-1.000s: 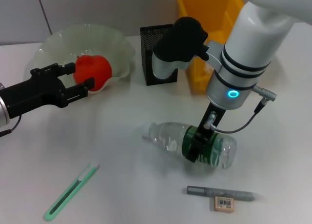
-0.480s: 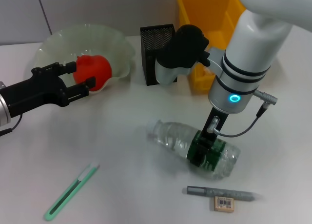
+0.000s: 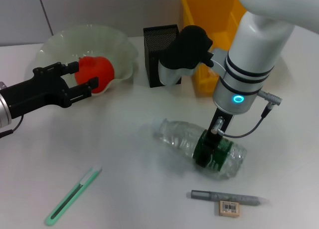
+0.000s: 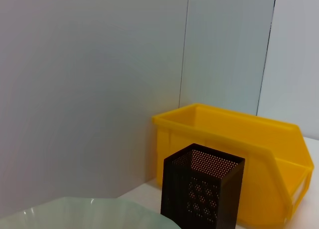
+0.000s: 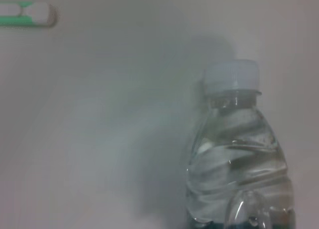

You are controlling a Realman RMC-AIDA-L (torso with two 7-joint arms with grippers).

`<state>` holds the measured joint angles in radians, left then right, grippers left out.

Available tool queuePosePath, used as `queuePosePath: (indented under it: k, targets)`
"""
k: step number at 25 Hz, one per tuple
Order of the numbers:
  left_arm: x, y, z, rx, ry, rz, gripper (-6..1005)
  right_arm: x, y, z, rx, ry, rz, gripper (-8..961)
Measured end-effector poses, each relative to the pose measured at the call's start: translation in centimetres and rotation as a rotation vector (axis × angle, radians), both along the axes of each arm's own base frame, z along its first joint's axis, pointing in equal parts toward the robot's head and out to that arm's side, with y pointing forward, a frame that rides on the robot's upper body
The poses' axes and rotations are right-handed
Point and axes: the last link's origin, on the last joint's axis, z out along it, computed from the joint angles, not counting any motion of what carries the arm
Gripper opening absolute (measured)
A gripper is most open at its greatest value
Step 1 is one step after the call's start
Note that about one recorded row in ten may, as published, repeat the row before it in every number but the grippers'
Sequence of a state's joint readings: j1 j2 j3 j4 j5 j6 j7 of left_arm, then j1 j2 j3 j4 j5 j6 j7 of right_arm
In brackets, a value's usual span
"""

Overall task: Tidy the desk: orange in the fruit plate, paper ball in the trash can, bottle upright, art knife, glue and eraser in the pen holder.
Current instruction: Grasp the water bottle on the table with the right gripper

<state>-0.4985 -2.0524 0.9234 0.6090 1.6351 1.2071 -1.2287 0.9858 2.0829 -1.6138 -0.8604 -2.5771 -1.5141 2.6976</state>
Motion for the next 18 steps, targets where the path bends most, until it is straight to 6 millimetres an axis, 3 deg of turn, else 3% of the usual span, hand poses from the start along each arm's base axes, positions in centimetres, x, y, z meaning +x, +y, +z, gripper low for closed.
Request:
queuePosePath:
  k: [18]
  targets:
    - [0.02, 0.16, 0.02, 0.005, 0.004, 0.002, 693, 0.07, 0.09, -0.48, -0.009, -0.033, 0.013, 759]
